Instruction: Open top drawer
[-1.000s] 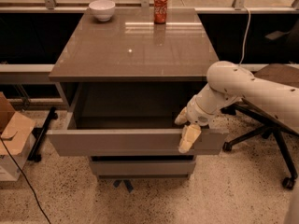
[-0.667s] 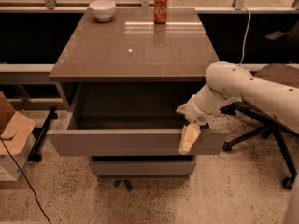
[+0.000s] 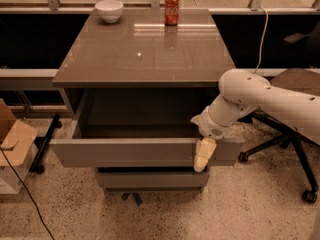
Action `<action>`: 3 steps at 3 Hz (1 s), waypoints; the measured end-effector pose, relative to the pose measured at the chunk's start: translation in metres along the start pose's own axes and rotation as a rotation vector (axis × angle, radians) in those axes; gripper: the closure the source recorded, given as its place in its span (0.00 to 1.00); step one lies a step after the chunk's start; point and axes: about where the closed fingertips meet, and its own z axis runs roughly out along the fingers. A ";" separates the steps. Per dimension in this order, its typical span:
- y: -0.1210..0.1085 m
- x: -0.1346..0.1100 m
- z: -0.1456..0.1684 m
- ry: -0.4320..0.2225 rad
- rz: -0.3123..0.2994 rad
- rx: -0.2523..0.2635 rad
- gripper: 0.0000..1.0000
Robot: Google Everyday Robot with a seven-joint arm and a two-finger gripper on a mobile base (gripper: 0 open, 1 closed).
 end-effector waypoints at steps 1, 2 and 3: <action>0.029 0.013 0.002 0.035 0.031 -0.025 0.00; 0.057 0.028 -0.002 0.057 0.073 -0.058 0.19; 0.057 0.028 -0.002 0.057 0.073 -0.058 0.42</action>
Offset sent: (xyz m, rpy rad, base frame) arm -0.1210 -0.0512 -0.0099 -0.0891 0.1810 -0.0986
